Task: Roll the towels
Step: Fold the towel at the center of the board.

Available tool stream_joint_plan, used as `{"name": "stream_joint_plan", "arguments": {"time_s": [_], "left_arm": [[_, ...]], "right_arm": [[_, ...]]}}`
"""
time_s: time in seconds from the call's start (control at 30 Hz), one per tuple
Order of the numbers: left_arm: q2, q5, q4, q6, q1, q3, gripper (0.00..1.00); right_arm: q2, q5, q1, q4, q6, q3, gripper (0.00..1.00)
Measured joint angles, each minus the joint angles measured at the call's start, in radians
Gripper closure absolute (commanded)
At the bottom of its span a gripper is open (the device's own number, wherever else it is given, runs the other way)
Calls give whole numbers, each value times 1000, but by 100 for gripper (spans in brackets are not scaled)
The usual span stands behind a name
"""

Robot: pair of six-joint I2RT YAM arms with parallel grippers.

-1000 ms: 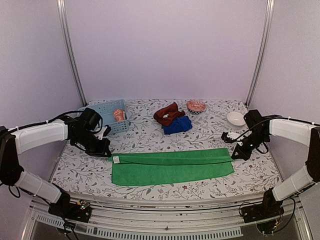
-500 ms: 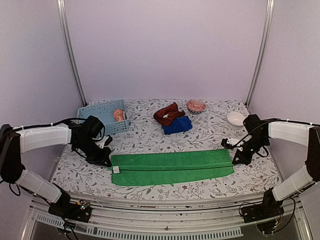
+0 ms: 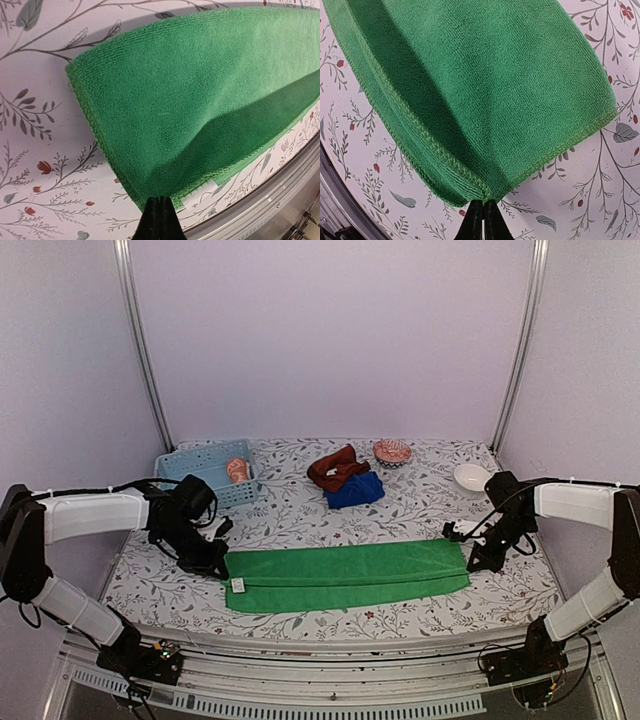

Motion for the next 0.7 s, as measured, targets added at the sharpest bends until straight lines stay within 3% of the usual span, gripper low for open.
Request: {"name": "stream_joint_plan", "arguments": {"time_s": [0.33, 0.5, 0.63, 0.7], "left_arm": [[5, 0, -14, -2, -16, -4, 100], [3, -1, -14, -5, -51, -10, 92], [-28, -4, -32, -30, -98, -30, 75], [-66, -17, -65, -55, -117, -43, 68]], "right_arm": [[9, 8, 0, -11, -36, -3, 97], [7, 26, 0, 2, -55, -45, 96], [-39, 38, 0, 10, -74, -125, 85], [-100, 51, 0, 11, -90, -169, 71]]}}
